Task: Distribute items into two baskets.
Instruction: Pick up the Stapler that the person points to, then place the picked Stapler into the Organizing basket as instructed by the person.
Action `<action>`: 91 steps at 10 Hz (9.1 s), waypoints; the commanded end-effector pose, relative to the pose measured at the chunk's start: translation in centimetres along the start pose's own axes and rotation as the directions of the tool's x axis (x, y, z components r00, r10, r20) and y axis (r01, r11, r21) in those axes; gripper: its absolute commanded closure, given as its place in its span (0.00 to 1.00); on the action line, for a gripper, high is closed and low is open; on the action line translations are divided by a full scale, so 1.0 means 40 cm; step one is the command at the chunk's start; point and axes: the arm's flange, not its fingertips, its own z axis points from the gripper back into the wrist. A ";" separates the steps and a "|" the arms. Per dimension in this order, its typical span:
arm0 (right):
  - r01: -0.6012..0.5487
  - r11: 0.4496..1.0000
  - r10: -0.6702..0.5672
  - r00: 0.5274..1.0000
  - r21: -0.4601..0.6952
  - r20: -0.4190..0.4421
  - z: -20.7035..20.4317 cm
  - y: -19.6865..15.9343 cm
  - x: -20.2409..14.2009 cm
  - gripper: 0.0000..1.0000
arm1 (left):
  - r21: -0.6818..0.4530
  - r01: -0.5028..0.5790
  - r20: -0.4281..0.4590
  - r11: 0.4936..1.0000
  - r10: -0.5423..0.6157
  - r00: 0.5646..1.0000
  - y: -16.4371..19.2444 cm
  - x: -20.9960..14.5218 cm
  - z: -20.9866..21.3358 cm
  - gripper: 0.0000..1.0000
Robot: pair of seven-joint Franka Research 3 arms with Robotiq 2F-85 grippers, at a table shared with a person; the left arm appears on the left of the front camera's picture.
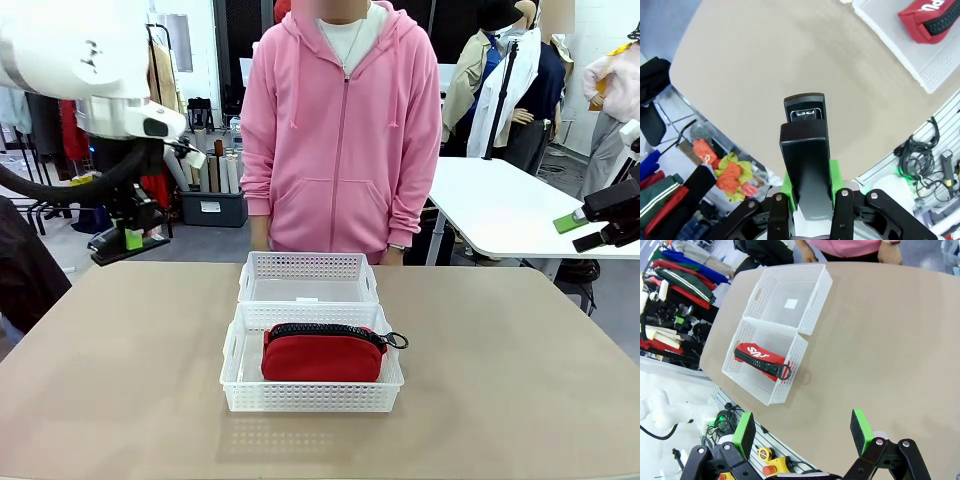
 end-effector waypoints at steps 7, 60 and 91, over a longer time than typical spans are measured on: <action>-0.005 1.000 0.005 1.000 0.014 0.014 -0.002 0.001 0.004 0.00 | -0.100 0.120 0.011 0.988 -0.120 0.993 0.094 -0.099 0.010 1.00; -0.005 1.000 0.005 1.000 0.014 0.014 -0.002 0.001 0.004 0.00 | -0.074 0.626 0.137 0.776 -0.614 0.778 -0.032 0.712 -0.258 1.00; -0.005 1.000 0.005 1.000 0.014 0.014 -0.002 0.001 0.004 0.00 | -0.128 0.699 0.113 0.704 -0.690 0.715 -0.091 0.777 -0.390 0.00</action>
